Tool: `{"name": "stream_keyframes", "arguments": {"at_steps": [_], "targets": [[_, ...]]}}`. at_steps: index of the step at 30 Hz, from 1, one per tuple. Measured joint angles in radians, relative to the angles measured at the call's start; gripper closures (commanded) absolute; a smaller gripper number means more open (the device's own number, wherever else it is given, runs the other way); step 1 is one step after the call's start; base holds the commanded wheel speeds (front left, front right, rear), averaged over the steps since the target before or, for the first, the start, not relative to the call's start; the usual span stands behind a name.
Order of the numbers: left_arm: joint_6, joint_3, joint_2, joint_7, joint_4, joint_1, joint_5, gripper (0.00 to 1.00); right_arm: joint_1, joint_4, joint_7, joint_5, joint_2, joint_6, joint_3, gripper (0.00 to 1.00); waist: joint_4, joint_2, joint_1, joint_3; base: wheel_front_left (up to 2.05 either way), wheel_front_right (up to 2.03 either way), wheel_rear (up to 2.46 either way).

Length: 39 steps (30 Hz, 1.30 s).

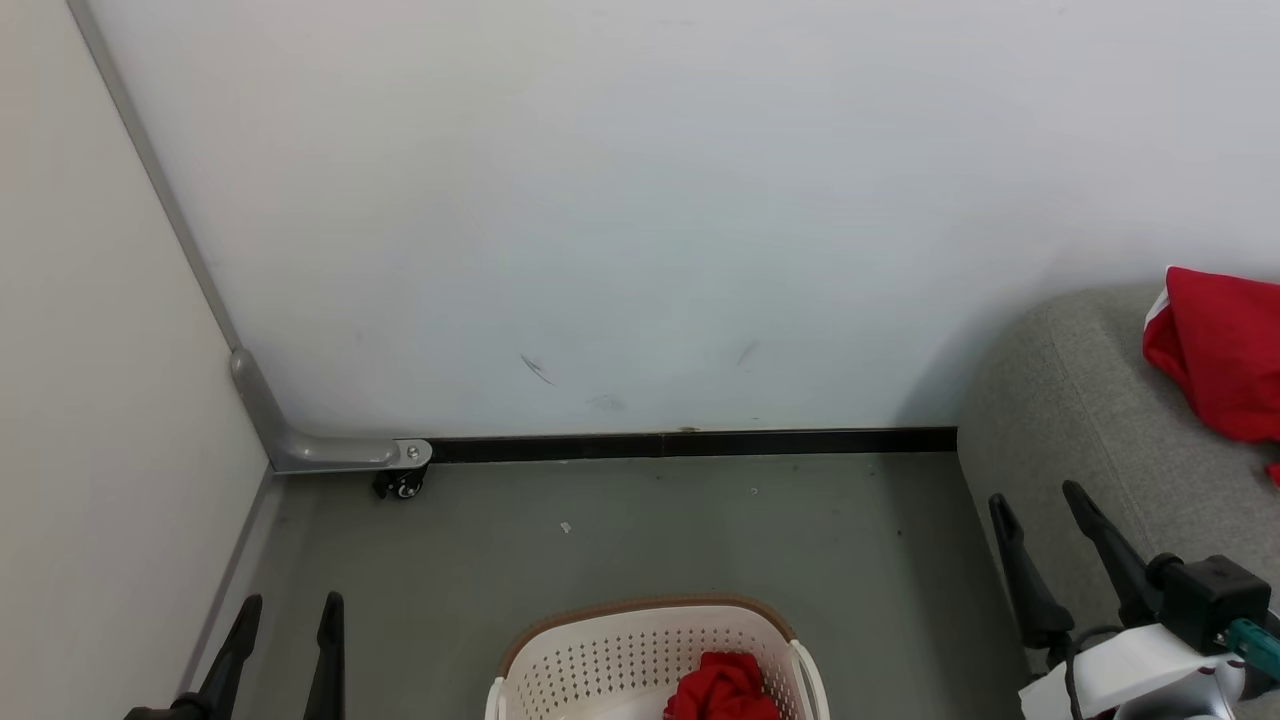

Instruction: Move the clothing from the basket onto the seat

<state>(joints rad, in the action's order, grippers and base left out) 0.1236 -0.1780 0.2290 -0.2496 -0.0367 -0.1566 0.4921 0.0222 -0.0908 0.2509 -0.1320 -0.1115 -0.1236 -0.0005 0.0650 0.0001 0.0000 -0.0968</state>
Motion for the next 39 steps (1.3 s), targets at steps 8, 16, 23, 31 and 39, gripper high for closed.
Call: {"name": "stream_keyframes", "arguments": {"at_steps": [8,16,23,31,39], "targets": [[-0.002,0.005,-0.005,0.000,-0.009,-0.020,-0.002,0.00,0.018,0.011,0.000,0.001,0.000,0.000,0.012,0.00,-0.002,0.0000,0.0000,0.004,0.00,0.00,0.00],[-0.012,-0.004,-0.008,0.000,-0.009,-0.020,-0.002,0.00,0.017,0.012,0.000,0.002,0.001,0.000,0.024,0.00,-0.010,0.0000,0.0000,0.014,0.00,0.00,0.00],[-0.021,-0.032,-0.015,0.000,-0.007,-0.020,-0.002,0.00,-0.002,0.012,0.000,0.017,0.001,0.000,0.048,0.00,-0.019,0.0000,-0.0001,0.031,0.00,0.00,0.00],[-0.039,-0.064,-0.024,0.008,0.002,-0.018,-0.002,0.00,-0.055,0.026,0.000,0.021,0.000,0.000,0.064,0.00,-0.029,0.0000,0.0000,0.063,0.00,0.00,0.00],[-0.069,-0.118,-0.030,0.043,0.031,0.018,-0.010,0.00,-0.097,0.051,0.000,0.021,-0.007,0.000,0.072,0.00,-0.045,0.0000,0.0000,0.109,0.00,0.00,0.00]]}}
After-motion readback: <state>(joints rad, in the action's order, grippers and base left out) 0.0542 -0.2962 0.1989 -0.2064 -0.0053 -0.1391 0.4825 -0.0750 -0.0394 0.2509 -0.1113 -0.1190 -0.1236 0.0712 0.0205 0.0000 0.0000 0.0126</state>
